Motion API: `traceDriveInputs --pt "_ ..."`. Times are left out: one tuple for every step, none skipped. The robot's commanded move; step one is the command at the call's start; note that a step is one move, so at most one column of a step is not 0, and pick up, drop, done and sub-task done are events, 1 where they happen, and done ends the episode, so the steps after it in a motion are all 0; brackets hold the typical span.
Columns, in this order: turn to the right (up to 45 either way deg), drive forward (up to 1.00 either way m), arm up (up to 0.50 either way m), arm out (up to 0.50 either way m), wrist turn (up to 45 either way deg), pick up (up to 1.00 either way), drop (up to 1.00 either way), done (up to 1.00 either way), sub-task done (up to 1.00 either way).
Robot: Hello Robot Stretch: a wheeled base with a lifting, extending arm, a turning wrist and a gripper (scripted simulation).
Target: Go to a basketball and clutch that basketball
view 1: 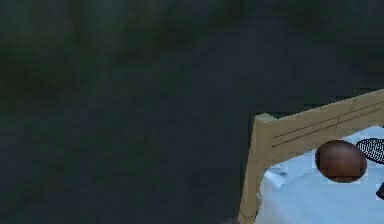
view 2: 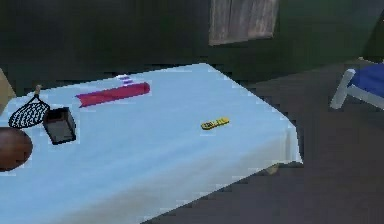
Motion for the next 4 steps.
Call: traceDriveInputs --pt "45.0 0.0 0.0 0.0 0.0 0.0 0.0 0.0 0.0" --pt "18.0 0.0 0.0 0.0 0.0 0.0 0.0 0.0 0.0" --pt "0.0 0.45 0.0 0.0 0.0 0.0 0.0 0.0 0.0" --pt "-45.0 0.0 0.0 0.0 0.0 0.0 0.0 0.0 0.0"
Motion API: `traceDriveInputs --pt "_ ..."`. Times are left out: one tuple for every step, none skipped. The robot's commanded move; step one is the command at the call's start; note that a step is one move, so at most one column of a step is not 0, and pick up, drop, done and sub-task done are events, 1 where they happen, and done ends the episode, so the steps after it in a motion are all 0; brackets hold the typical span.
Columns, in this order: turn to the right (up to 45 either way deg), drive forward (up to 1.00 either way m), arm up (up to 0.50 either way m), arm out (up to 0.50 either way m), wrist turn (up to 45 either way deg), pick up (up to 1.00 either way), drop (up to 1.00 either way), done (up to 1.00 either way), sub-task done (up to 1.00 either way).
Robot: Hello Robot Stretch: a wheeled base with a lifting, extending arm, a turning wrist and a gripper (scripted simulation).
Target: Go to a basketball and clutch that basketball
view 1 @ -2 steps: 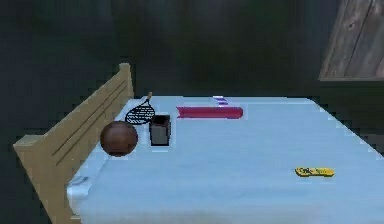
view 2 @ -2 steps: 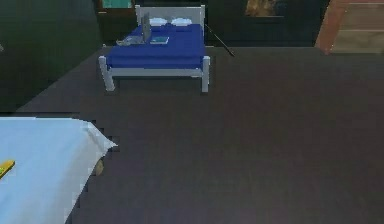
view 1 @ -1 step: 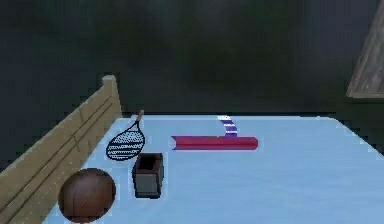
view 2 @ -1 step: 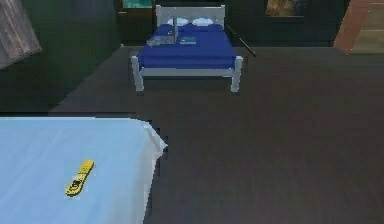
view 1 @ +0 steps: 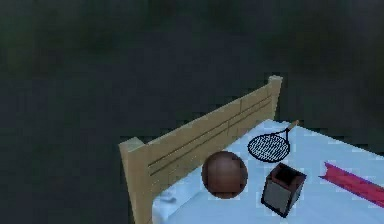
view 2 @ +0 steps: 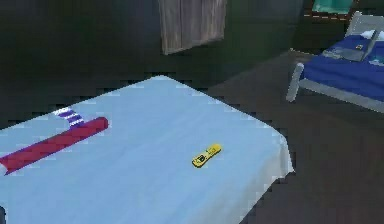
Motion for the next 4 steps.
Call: traceDriveInputs --pt "-45.0 0.0 0.0 0.0 0.0 0.0 0.0 0.0 0.0" --pt "-30.0 0.0 0.0 0.0 0.0 0.0 0.0 0.0 0.0" --pt "0.0 0.0 0.5 0.0 0.0 0.0 0.0 0.0 0.0" --pt "0.0 0.0 0.26 0.0 0.0 0.0 0.0 0.0 0.0"
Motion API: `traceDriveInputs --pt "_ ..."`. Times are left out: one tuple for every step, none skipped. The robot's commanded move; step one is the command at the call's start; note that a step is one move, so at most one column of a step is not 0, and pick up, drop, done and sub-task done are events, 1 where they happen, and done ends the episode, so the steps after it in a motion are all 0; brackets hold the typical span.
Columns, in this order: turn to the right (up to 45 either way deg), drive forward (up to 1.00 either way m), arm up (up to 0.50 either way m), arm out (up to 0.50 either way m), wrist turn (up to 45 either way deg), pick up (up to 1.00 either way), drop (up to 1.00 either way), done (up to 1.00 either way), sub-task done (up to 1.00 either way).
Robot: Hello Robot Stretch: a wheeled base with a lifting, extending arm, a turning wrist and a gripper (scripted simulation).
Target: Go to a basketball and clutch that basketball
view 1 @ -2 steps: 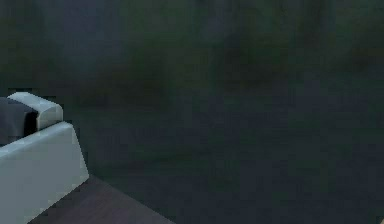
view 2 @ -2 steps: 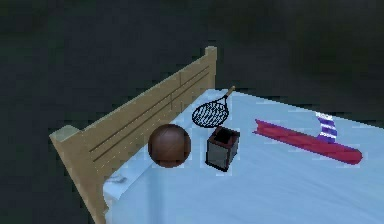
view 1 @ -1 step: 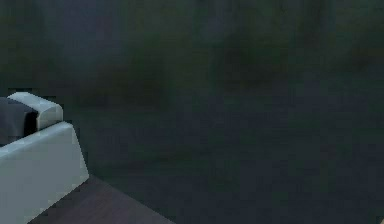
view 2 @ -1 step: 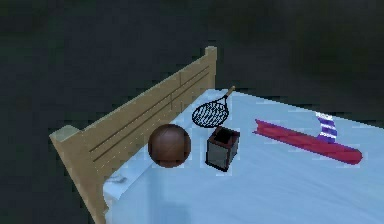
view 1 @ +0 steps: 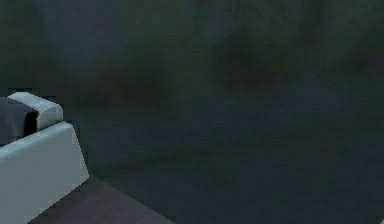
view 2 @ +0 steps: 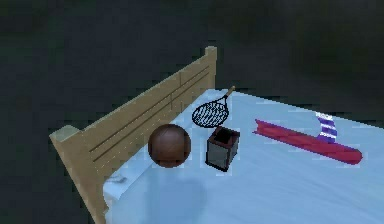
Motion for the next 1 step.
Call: traceDriveInputs --pt "0.0 0.0 0.0 0.42 0.0 0.0 0.0 0.0 0.0"
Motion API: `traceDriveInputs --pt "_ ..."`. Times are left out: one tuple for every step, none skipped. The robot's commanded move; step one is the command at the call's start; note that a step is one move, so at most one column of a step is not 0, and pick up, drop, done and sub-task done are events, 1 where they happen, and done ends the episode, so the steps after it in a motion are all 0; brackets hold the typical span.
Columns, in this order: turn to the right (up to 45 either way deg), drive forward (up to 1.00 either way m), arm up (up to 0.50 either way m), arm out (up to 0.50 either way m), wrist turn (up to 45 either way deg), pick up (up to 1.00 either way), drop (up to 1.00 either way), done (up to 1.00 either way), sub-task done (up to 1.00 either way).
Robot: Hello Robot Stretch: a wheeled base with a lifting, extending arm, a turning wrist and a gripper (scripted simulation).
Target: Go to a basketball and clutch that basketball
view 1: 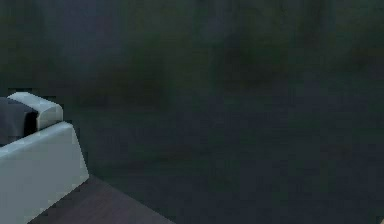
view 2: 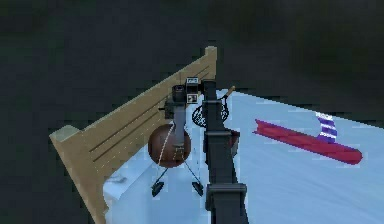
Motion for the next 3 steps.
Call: traceDriveInputs --pt "0.0 0.0 0.0 0.0 45.0 0.0 0.0 0.0 0.0" --pt "0.0 0.0 0.0 0.0 45.0 0.0 0.0 0.0 0.0" --pt "0.0 0.0 0.0 0.0 45.0 0.0 0.0 0.0 0.0"
